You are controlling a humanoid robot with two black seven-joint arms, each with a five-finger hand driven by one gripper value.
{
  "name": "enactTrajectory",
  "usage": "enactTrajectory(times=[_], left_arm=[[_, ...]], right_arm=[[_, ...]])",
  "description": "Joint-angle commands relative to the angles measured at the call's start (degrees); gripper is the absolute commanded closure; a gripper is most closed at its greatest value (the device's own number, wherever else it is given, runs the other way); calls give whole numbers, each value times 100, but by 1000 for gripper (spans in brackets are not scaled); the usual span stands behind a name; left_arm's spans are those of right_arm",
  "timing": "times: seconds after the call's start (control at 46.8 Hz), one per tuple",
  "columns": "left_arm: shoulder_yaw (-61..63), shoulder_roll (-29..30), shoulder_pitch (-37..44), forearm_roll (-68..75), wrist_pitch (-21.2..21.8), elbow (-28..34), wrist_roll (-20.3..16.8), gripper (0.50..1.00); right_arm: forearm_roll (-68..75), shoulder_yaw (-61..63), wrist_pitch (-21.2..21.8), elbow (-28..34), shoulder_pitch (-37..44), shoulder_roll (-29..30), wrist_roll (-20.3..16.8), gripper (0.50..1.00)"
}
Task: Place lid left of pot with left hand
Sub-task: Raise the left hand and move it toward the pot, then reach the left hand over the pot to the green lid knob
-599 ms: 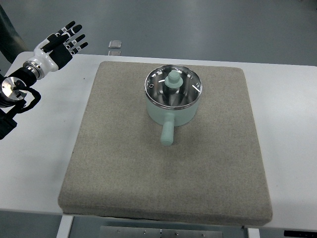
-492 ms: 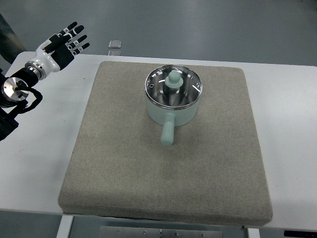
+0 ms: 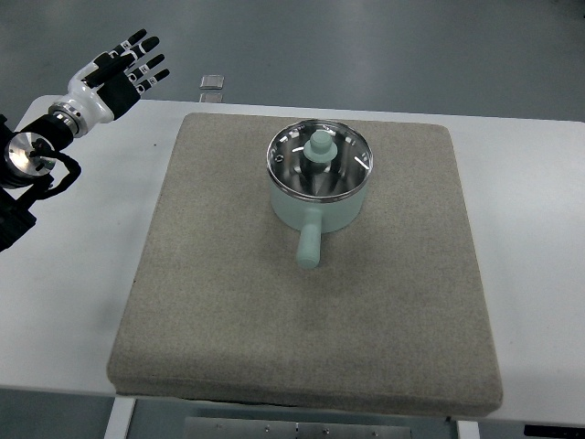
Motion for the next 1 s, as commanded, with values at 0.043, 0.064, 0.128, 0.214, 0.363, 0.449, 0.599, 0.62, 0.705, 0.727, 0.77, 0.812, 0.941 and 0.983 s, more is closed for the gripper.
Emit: enactTrajectory(times=[0.043,0.064,0.128,0.214,0.363,0.449,0.599,0.62,0.705,0.727,0.77,0.812,0.941,0.983], left_arm=[[620,18,-98,444,-120,-34,-8,504],[664,18,-107,620,-146,-34,-17,504],[700,35,-151,1270,-234,-34,-17,506],[691,61,-221,2157,-305,-34,-52,506],[761,105,-529,3344,-480,-34,-105,506],[770,167,-766,4091,-674,-25,-105,506],[770,176,-1196,5129,-832,-147,-105,504],[770,176,-1267,5226,-841,-218,-105,504],[936,219,-1487,5613,-841,-560,-105,504],[989,246,-1531,5701,-841,-657,-105,504],[1138,316,-1654,5885,-841,-868,-105,504],[1288,369,-1785,6043,-841,-1096,-105,506],[1675,545,-2181,6448,-850,-1756,-105,506],[1815,545,-2330,6693,-850,-1879,-105,506]], right_arm=[[0,0,0,-1,0,0,0,576],[0,0,0,-1,0,0,0,576],[0,0,0,-1,0,0,0,576],[0,0,0,-1,0,0,0,576],[0,0,0,8,0,0,0,576],[0,0,0,-1,0,0,0,576],[0,0,0,-1,0,0,0,576],[0,0,0,-1,0,0,0,576],[0,0,0,-1,0,0,0,576],[0,0,0,-1,0,0,0,576],[0,0,0,-1,0,0,0,576],[0,0,0,-1,0,0,0,576],[0,0,0,-1,0,0,0,576],[0,0,0,-1,0,0,0,576]])
